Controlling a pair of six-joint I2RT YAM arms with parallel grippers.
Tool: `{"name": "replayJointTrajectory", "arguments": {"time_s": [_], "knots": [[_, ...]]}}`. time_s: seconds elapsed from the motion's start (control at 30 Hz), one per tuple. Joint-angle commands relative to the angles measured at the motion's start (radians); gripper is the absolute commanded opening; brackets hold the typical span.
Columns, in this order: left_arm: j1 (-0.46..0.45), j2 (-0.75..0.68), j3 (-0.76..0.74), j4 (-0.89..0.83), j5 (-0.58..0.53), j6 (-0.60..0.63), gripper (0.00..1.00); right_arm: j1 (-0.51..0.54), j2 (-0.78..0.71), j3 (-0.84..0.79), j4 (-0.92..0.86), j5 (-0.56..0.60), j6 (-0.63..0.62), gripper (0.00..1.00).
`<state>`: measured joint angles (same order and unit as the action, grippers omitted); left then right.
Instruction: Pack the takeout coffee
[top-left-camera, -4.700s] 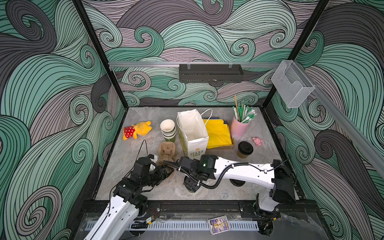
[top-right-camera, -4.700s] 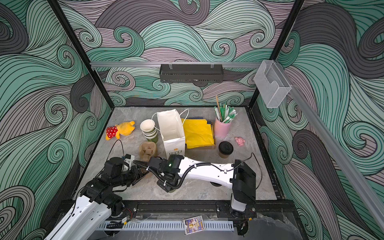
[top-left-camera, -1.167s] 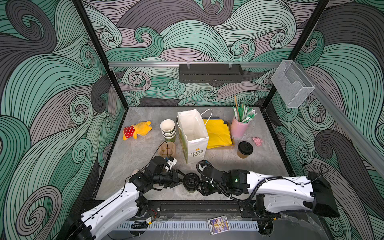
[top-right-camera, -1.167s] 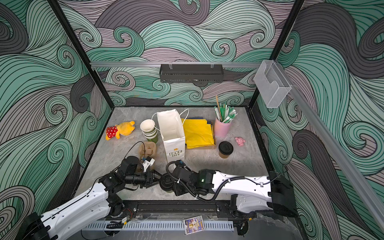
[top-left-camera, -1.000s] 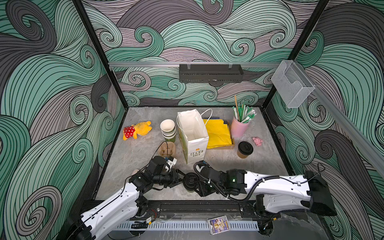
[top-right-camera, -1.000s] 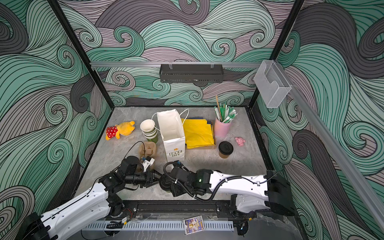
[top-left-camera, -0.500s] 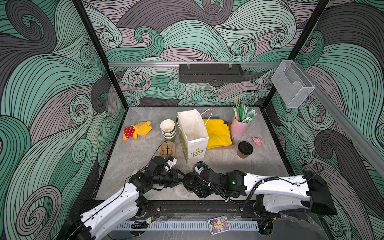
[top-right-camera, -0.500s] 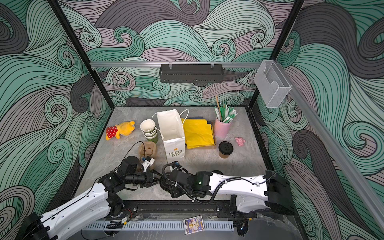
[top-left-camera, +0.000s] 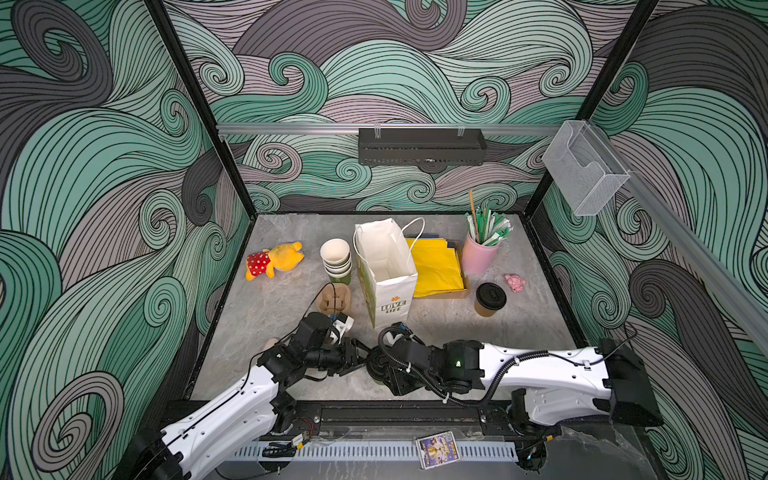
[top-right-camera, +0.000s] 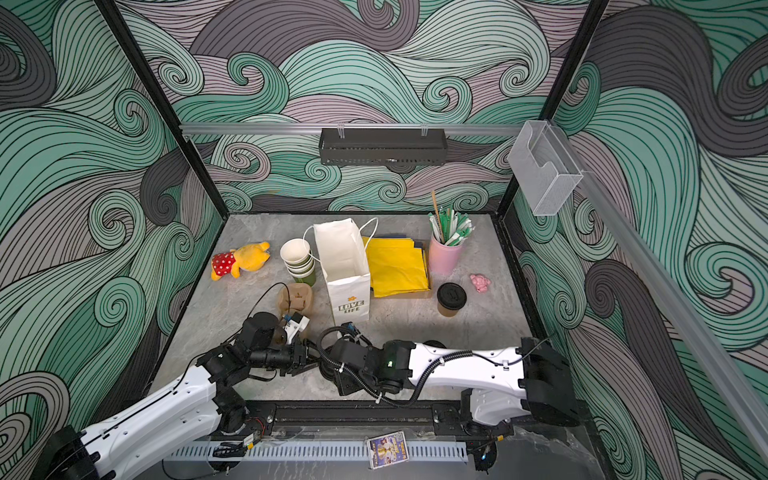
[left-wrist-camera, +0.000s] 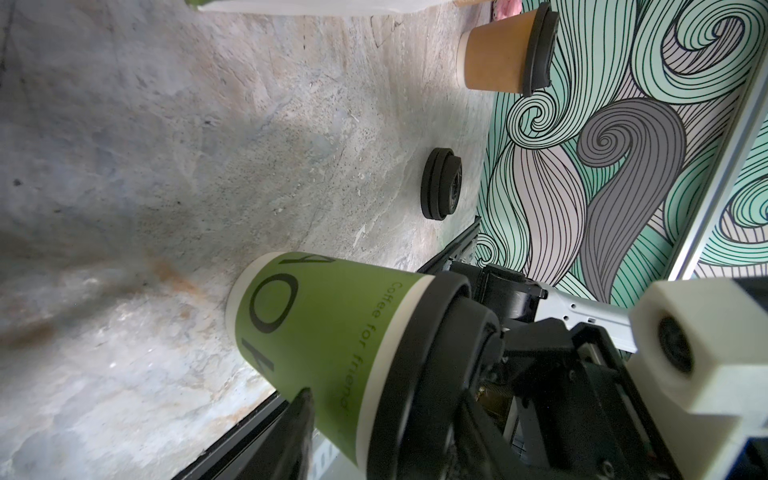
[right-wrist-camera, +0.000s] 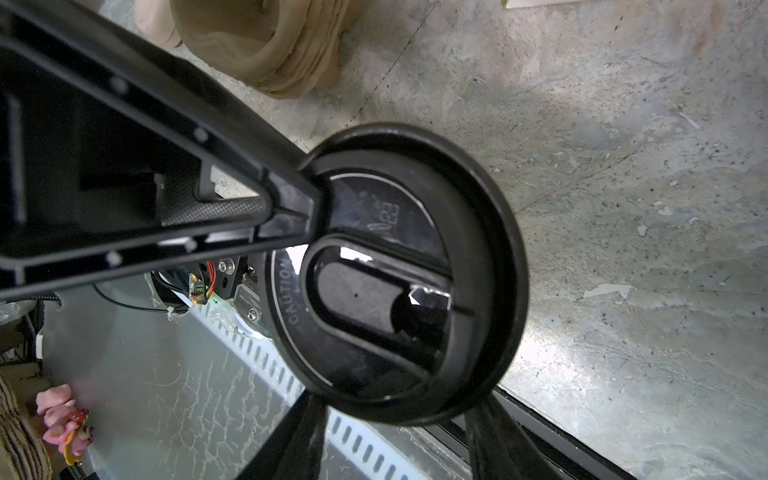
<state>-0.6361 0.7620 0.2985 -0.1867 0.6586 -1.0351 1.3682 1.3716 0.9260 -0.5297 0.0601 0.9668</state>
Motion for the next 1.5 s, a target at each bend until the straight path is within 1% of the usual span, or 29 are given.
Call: {"name": "replayJointTrajectory", "arguments": {"time_s": [0.0,0.27,0.53,0.57,0.63,0.73,0.8,0.9,0.97,1.0,1.03,1.1,1.13,1.23,1.33,1.47], "knots": [[-0.008,0.013,-0.006,-0.107,-0.027,0.027,0.52,-0.015,0.096,-0.045,-0.215,0.136,0.044,0.52],[-0.008,0.012,-0.006,-0.11,-0.027,0.028,0.52,-0.015,0.164,-0.034,-0.283,0.153,0.071,0.49],[-0.008,0.014,-0.004,-0.111,-0.028,0.029,0.52,-0.014,0.196,-0.015,-0.331,0.158,0.078,0.48],[-0.008,0.014,-0.004,-0.111,-0.029,0.029,0.52,-0.012,0.186,-0.007,-0.319,0.154,0.07,0.48],[-0.009,0.013,-0.003,-0.112,-0.028,0.03,0.52,-0.002,0.139,0.004,-0.266,0.156,0.038,0.51],[-0.009,0.013,0.002,-0.114,-0.027,0.03,0.52,0.014,0.02,-0.004,-0.132,0.159,-0.035,0.57],[-0.008,0.012,0.007,-0.116,-0.027,0.03,0.51,0.021,-0.053,-0.025,-0.06,0.17,-0.076,0.58],[-0.008,0.015,0.011,-0.116,-0.025,0.033,0.51,0.025,-0.128,-0.047,-0.015,0.169,-0.131,0.59],[-0.008,0.015,0.013,-0.117,-0.019,0.035,0.51,0.025,-0.166,-0.062,-0.012,0.18,-0.14,0.58],[-0.009,0.015,0.013,-0.116,-0.016,0.035,0.51,0.022,-0.183,-0.071,-0.021,0.207,-0.121,0.56],[-0.008,0.013,0.013,-0.119,-0.016,0.037,0.51,0.013,-0.202,-0.081,-0.04,0.236,-0.088,0.53],[-0.008,0.012,0.016,-0.12,-0.014,0.04,0.51,-0.028,-0.229,-0.095,-0.064,0.233,-0.036,0.45],[-0.008,0.013,0.018,-0.121,-0.014,0.041,0.52,-0.053,-0.237,-0.102,-0.063,0.214,-0.014,0.41],[-0.009,0.013,0.024,-0.125,-0.012,0.046,0.51,-0.099,-0.25,-0.118,-0.001,0.143,0.006,0.35],[-0.009,0.018,0.027,-0.123,-0.012,0.049,0.51,-0.139,-0.228,-0.117,0.054,0.061,0.008,0.32],[-0.009,0.023,0.03,-0.125,-0.005,0.05,0.51,-0.16,-0.185,-0.113,0.086,0.009,0.007,0.27]]}}
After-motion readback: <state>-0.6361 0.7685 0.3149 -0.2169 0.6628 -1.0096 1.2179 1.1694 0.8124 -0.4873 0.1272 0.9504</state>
